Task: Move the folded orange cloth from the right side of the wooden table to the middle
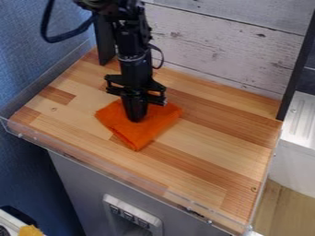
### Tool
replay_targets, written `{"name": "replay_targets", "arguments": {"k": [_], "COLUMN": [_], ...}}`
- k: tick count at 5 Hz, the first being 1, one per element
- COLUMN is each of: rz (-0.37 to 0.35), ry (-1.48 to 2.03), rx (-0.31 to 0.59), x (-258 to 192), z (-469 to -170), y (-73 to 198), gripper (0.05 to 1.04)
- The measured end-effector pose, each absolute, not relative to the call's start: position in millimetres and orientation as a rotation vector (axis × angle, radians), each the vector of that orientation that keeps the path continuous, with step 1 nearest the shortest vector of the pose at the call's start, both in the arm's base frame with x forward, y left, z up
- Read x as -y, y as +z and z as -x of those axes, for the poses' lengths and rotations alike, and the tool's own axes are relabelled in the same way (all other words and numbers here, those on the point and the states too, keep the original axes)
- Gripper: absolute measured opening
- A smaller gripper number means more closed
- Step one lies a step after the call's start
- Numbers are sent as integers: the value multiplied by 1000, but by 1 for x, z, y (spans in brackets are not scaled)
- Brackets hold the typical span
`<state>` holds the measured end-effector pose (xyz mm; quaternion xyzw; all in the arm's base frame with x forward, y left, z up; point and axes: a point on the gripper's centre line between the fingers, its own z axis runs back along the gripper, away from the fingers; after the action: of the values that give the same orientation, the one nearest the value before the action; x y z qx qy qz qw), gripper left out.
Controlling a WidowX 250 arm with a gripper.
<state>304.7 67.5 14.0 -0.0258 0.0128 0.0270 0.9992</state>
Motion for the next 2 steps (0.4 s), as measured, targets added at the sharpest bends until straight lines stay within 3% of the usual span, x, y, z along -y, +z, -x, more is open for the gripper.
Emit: {"name": "replay_targets", "arguments": {"k": [1,2], "rz": [44,26], "ry": [13,-20], "rx": [0,21], "x": [-76,-80], "z": [-299,-298], "y": [15,28], "gripper": [89,245]}}
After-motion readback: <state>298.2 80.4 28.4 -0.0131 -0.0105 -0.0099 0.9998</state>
